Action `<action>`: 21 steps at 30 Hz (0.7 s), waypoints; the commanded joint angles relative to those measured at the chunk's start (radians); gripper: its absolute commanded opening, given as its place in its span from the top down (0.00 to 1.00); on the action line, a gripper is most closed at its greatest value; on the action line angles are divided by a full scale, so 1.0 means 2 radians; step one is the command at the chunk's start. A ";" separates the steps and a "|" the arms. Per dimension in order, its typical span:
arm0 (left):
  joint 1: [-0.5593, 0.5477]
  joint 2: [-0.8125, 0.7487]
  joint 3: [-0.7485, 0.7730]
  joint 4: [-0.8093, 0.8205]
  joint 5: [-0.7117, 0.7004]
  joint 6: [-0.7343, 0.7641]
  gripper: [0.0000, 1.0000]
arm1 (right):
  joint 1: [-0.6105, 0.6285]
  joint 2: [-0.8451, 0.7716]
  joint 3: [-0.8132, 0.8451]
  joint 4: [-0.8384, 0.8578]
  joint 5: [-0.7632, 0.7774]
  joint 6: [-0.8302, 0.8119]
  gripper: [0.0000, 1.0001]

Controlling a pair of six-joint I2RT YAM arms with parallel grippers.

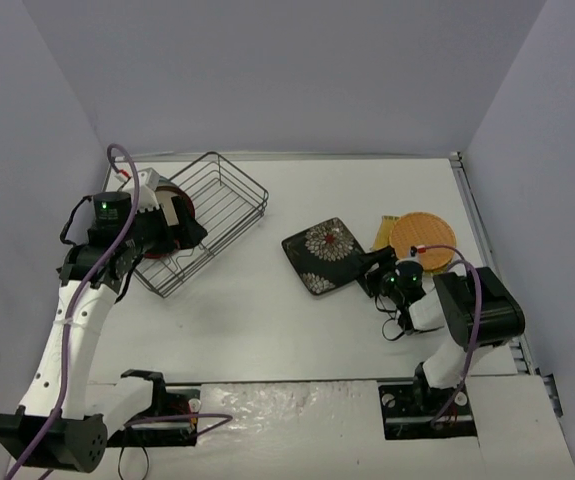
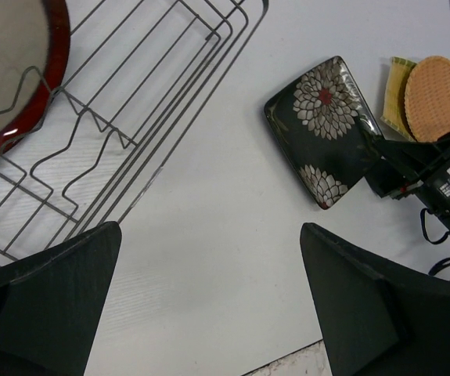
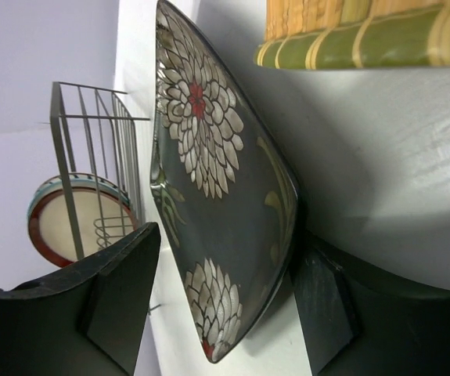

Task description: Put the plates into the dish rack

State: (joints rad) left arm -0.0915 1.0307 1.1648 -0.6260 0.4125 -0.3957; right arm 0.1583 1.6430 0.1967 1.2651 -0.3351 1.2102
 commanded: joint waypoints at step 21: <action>-0.130 0.014 -0.006 0.099 -0.047 -0.032 0.03 | 0.006 -0.025 0.004 -0.060 0.011 -0.004 1.00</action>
State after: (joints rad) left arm -0.3287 1.0542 1.1309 -0.5223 0.3375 -0.4363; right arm 0.1646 1.7218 0.1942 1.2929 -0.3035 1.2382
